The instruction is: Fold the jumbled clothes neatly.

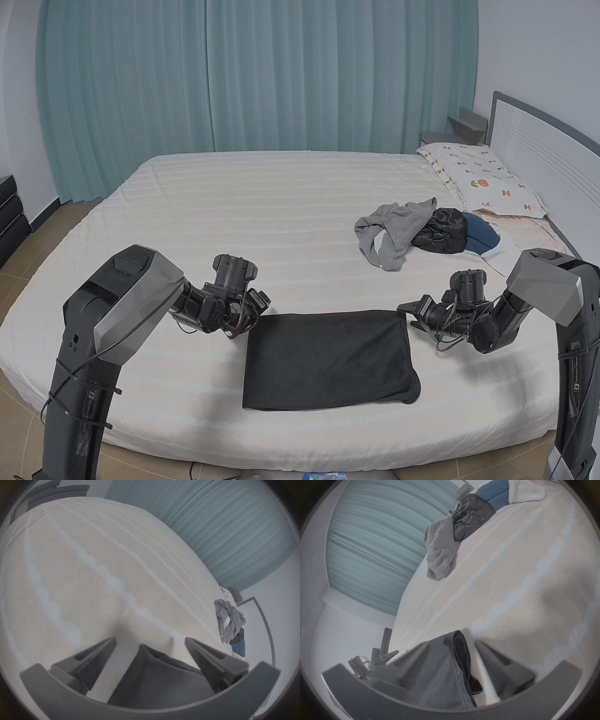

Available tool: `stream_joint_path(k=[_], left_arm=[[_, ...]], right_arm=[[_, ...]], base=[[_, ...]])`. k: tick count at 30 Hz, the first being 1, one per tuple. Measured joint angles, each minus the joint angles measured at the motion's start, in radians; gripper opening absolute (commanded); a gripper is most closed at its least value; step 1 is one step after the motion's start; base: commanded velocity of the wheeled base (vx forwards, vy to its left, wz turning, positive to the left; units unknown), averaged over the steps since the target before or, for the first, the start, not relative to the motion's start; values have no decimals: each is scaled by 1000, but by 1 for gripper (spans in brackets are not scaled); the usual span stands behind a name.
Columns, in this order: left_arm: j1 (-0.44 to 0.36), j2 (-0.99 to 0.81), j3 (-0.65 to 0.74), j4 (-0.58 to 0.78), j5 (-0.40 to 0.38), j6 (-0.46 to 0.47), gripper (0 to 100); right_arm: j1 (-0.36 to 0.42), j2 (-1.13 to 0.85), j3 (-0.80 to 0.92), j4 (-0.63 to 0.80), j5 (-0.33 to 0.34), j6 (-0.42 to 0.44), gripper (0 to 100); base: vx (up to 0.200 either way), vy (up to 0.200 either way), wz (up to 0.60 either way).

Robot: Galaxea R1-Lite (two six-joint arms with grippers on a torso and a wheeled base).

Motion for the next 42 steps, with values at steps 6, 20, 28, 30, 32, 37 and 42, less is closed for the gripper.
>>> stream_joint_path(k=[6, 20, 28, 30, 32, 37, 42], left_arm=[[9, -11, 15, 3, -9, -4, 100], [19, -97, 145, -3, -61, -34, 100], [19, -132, 191, -6, -102, -29, 100], [19, -145, 216, -7, -146, -22, 100], [19, -161, 244, -8, -178, -4, 100], [19, -192, 306, -21, -207, 80, 100], [16, -203, 365, -137, -232, 143, 100]], right_arm=[[-1, -28, 60, -32, 13, 2, 100], [-13, -127, 339, -159, 151, -74, 100], [-9, -137, 369, -160, 155, -81, 100], [-8, -137, 373, -160, 159, -87, 100], [-7, -137, 377, -159, 171, -92, 100], [-11, -134, 383, -154, 194, -97, 100], [-13, -129, 383, -154, 196, -99, 100]], base=[[0, 0, 0], [-71, 0, 0], [0, 0, 0], [0, 0, 0], [0, 0, 0], [0, 0, 0], [0, 0, 0]])
